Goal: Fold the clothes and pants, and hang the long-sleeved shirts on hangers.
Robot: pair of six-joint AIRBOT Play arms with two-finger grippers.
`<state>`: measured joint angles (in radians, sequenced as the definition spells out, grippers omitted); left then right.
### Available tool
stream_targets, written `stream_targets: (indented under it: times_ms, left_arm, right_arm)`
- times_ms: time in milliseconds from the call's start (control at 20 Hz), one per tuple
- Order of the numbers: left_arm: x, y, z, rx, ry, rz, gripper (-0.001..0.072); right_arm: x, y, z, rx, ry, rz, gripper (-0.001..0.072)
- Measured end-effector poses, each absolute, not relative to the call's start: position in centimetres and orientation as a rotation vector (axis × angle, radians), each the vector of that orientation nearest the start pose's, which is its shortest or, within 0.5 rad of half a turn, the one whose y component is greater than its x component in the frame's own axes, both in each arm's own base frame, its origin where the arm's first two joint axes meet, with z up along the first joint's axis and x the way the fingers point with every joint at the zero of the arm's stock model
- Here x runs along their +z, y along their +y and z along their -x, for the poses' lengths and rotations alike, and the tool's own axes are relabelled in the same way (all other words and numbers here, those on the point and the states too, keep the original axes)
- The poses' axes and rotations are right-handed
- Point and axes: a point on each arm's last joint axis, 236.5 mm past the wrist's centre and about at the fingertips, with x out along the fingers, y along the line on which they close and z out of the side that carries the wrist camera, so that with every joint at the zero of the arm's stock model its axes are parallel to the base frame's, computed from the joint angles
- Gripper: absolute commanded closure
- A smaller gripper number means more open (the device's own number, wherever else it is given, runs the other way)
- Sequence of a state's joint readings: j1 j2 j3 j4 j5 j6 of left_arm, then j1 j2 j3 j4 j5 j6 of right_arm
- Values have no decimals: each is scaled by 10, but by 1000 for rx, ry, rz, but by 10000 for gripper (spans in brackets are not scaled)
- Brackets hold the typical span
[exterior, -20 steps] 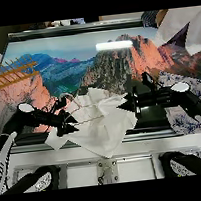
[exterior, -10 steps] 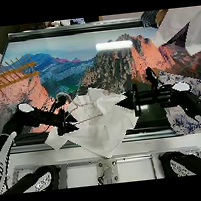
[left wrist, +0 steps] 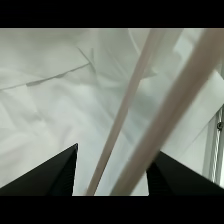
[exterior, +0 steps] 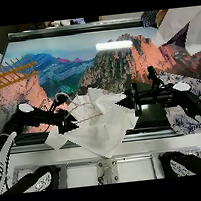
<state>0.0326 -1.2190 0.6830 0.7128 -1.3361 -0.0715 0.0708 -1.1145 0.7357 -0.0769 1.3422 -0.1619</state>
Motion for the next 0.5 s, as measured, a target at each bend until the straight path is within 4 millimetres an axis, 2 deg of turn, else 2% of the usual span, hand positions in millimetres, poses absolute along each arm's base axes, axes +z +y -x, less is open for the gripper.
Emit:
stream_targets:
  times_ms: [300,500]
  left_arm:
    - [-35,-157,-243,-1304,989,-120,289]
    - [-34,-146,-249,-1251,1006,-68,289]
  right_arm:
    - [108,247,-273,1433,336,2,696]
    - [106,246,-273,1433,346,8,696]
